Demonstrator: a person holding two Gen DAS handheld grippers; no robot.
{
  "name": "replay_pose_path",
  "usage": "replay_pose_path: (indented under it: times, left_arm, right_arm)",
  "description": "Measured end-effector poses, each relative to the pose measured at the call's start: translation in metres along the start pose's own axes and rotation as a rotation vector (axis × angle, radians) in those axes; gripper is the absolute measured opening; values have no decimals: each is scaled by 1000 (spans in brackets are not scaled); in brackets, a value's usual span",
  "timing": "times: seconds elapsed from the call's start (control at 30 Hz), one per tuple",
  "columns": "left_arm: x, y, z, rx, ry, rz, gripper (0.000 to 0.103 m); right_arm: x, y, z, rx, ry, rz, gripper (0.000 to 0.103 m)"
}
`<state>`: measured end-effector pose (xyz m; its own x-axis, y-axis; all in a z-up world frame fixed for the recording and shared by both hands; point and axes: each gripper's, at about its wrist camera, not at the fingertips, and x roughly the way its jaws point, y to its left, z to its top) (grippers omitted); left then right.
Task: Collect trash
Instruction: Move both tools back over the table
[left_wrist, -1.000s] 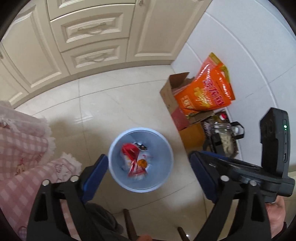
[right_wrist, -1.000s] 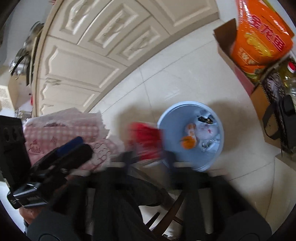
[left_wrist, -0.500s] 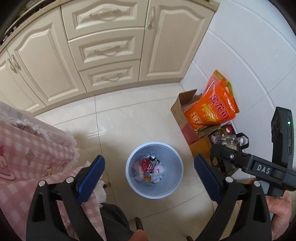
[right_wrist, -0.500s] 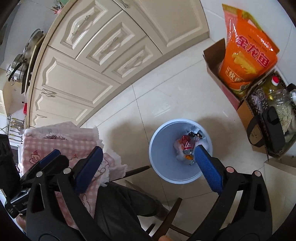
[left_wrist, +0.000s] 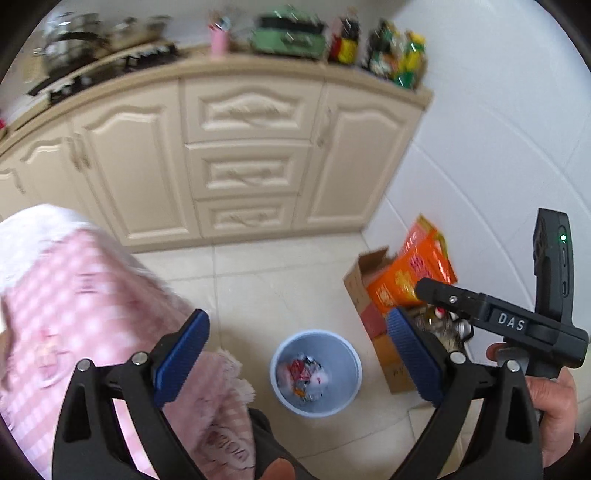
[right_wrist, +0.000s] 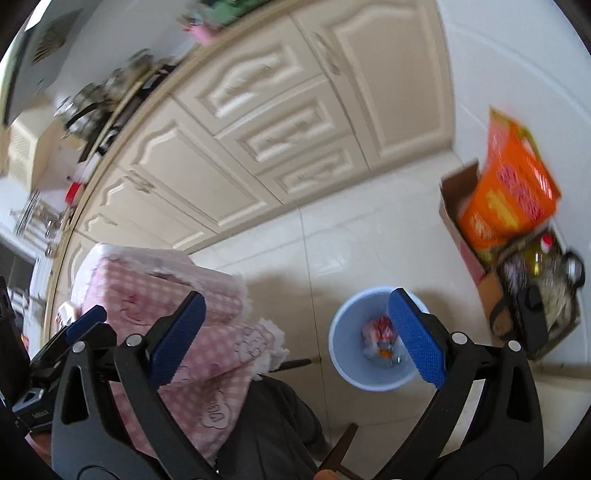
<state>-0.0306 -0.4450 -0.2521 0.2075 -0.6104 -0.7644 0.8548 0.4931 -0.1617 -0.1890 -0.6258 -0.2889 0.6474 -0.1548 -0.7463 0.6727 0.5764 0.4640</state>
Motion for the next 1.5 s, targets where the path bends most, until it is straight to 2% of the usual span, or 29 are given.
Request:
replay_pose_path:
  times: [0.2, 0.53, 0.77, 1.03, 1.17, 1.33, 1.5]
  left_arm:
    - [-78, 48, -2, -88, -133, 72, 95]
    - [-187, 129, -23, -224, -308, 200, 95]
    - [-260, 174, -44, -292, -425, 338, 95]
    - [-327, 202, -68, -331, -521, 490, 95]
    - [-347, 215, -84, -356, -528, 547, 95]
    - [-355, 233, -107, -385, -512, 601, 95]
    - [-340, 266, -139, -448, -429, 628, 95]
  right_arm:
    - [-29, 84, 7, -162, -67, 48, 97]
    - [-55, 208, -4, -364, -139, 162, 97]
    - [-75, 284, -18, -481, -183, 256, 97]
    - [-88, 362, -45, -612, -208, 347, 97]
    - [-88, 396, -61, -683, -195, 380, 97]
    - [-77, 422, -77, -760, -192, 370, 97]
    - [-45, 436, -89, -813, -125, 348, 97]
